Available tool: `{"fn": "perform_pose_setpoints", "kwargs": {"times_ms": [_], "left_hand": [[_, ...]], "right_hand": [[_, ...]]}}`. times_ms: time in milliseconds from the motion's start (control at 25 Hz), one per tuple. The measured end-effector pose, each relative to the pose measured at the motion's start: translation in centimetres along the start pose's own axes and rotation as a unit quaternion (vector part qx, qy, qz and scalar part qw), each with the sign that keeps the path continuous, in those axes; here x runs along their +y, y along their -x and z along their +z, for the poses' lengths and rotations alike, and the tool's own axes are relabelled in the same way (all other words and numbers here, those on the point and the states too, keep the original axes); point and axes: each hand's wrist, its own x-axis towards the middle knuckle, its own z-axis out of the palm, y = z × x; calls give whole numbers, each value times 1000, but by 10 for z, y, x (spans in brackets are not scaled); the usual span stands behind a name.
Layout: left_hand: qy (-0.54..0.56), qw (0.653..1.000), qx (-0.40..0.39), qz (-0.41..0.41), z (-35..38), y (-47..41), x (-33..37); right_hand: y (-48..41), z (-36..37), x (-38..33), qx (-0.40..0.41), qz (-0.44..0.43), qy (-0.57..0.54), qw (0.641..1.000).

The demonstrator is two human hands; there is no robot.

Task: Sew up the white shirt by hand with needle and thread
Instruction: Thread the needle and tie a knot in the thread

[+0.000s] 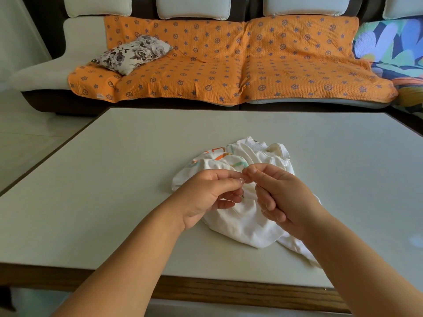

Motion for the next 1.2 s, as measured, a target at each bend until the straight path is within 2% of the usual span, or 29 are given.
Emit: {"fn": "perform_pose_setpoints", "kwargs": {"times_ms": [240, 400, 720, 1040, 1200], "left_hand": [[29, 999, 14, -7, 4, -2, -2], [11, 1000, 10, -12, 3, -4, -4], [-27, 999, 15, -36, 3, -3, -3], [71, 997, 12, -42, 1, -4, -1], [119, 991, 45, -49, -2, -6, -1]], "right_hand": [[2, 3, 0, 5, 6, 2, 1000], [3, 2, -1, 9, 21, -30, 999], [1, 1, -2, 14, 17, -21, 1000], [4, -1, -2, 10, 27, 3, 1000], [7, -1, -4, 0, 14, 86, 996]]}}
